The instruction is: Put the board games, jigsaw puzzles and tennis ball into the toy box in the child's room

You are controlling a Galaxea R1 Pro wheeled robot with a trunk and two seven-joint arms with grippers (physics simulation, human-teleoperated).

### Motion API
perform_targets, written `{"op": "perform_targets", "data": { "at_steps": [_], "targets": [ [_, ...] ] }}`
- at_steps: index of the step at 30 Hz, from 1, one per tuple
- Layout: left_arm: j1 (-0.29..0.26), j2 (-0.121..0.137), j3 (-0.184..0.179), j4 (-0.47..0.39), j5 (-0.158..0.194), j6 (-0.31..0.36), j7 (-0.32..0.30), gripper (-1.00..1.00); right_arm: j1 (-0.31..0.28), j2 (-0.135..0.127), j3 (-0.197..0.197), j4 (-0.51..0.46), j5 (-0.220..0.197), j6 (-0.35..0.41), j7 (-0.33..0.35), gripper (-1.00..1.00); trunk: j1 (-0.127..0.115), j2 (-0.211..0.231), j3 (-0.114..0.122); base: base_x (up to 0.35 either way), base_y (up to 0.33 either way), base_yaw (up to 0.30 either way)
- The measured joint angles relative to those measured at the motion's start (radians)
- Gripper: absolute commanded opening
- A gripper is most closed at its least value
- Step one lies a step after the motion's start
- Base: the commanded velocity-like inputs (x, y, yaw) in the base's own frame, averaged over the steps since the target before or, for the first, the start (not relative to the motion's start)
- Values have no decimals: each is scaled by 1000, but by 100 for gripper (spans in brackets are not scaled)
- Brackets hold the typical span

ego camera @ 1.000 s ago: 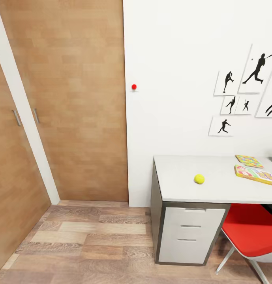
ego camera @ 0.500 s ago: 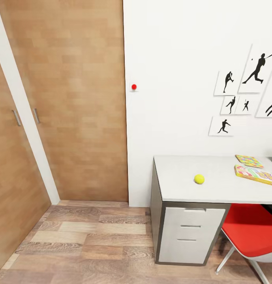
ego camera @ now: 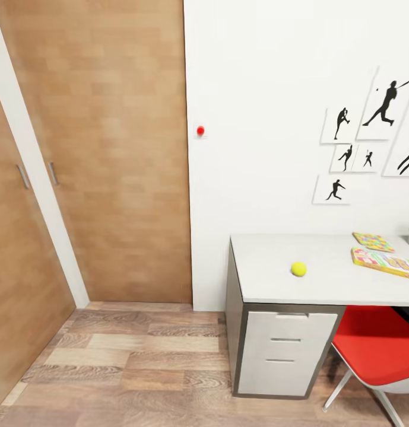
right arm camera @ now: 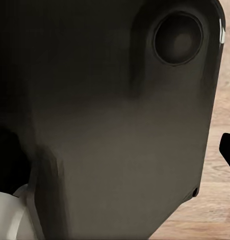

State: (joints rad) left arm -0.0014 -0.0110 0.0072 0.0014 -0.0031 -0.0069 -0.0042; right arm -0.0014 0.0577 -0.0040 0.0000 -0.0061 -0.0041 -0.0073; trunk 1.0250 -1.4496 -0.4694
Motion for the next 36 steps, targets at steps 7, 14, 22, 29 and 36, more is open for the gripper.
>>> {"op": "perform_targets", "data": {
  "at_steps": [7,14,22,29,36],
  "targets": [
    [0,1,-3,-2,-1,0,0,100,0,-4,1,0,-1,0,1,100,0,0,0,0,0,-244],
    [0,3,-10,-3,-2,-42,0,100,0,-4,1,0,-2,0,1,100,-15,28,13,0,0,-278],
    [0,5,-13,-3,-4,-77,2,100,0,-7,0,0,-2,0,0,100,-46,84,38,0,0,-280],
    [0,7,-13,-5,-5,-79,8,100,0,-10,-1,1,-4,0,-1,100,-73,133,60,0,0,-281],
    [0,32,-44,-69,-5,-78,67,100,1,-25,-2,1,-36,-36,-1,100,-100,182,82,0,0,-281]
  ]
}}
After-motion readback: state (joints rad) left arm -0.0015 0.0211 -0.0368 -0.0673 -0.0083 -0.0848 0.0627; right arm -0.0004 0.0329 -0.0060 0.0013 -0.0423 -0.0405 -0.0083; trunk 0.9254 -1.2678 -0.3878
